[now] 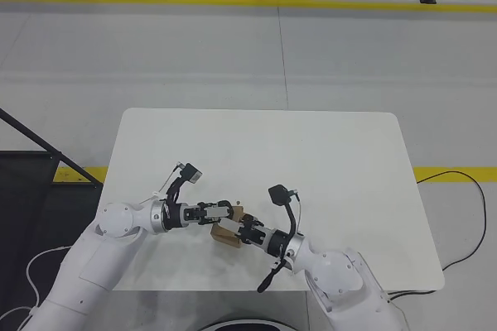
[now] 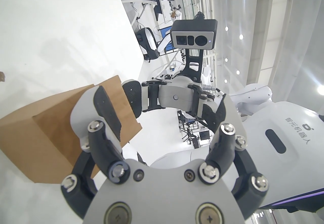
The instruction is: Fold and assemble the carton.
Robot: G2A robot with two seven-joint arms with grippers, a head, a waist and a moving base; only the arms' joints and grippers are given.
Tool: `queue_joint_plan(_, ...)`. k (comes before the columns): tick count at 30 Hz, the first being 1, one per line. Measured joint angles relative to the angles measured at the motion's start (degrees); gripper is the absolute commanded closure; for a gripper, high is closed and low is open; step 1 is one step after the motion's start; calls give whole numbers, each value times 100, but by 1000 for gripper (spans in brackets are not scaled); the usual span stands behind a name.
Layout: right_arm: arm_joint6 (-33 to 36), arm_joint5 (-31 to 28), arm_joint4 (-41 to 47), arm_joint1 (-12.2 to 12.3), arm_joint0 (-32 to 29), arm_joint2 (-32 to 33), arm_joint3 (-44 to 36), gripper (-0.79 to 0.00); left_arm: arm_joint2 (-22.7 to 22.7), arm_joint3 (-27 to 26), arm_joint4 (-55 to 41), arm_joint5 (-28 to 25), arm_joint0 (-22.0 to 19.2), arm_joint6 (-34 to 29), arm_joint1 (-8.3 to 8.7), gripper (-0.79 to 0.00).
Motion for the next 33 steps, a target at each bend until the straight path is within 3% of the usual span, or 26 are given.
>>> queue_joint_plan(33, -72, -29, -45, 102, 14, -99, 28, -785, 278, 58, -11, 134, -149, 229, -101, -785)
